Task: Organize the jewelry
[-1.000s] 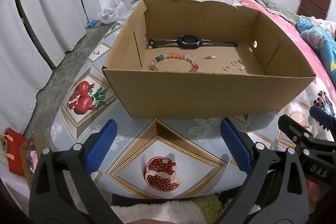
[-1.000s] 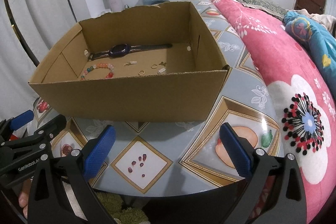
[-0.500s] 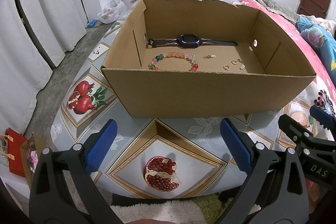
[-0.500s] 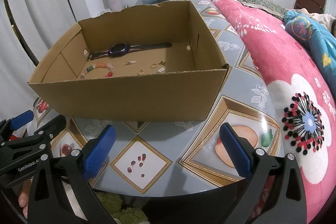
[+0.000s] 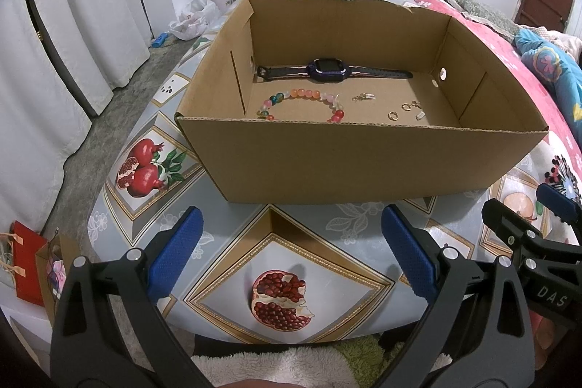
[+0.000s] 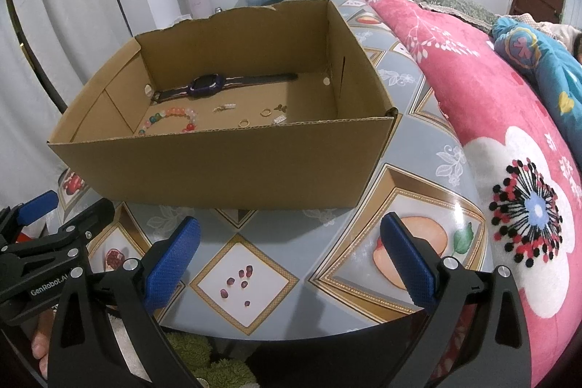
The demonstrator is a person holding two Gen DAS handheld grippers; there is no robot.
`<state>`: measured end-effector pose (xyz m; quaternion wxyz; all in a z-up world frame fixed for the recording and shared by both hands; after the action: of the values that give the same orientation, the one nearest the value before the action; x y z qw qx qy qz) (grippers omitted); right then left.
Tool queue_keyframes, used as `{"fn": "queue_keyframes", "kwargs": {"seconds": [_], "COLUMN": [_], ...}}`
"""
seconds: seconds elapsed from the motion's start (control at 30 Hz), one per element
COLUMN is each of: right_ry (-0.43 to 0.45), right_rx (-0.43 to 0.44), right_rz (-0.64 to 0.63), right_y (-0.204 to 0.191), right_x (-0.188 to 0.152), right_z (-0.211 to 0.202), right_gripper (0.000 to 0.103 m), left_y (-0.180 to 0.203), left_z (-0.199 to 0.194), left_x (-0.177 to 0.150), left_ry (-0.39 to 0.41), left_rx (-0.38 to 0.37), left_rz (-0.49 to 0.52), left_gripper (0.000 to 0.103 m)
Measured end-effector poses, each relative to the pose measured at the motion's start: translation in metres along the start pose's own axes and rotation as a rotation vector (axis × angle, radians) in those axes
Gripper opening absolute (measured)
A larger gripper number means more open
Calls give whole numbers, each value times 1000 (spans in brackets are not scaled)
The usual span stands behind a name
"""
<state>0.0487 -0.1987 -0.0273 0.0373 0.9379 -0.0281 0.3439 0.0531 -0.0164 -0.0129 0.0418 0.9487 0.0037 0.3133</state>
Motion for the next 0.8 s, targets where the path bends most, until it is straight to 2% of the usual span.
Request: {"fn": "queue_keyframes", "kwargs": {"seconds": [0.8], "right_ry": [-2], "right_rx": [3], "right_rz": [2], "right_y": [0], "right_x": [-1], "right_z": [2], "right_gripper": [96], "left_y": [-1], "left_z": [-1], "left_x": [-2], "left_ry": [-5], "left_rx": [0], "left_rz": [2], "left_gripper": [95]}}
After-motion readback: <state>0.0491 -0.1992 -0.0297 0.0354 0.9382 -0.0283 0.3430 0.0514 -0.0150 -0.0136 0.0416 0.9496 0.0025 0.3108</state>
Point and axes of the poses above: each gripper's, at about its wrist camera, not at the fingertips, and z roughly the way its jaws point, y to its right, x to its top, the point moved 6 cm from there along z, roughly the way its jaws point, and after that the axes turned 6 degrees about -x, right-handed, at the moved point
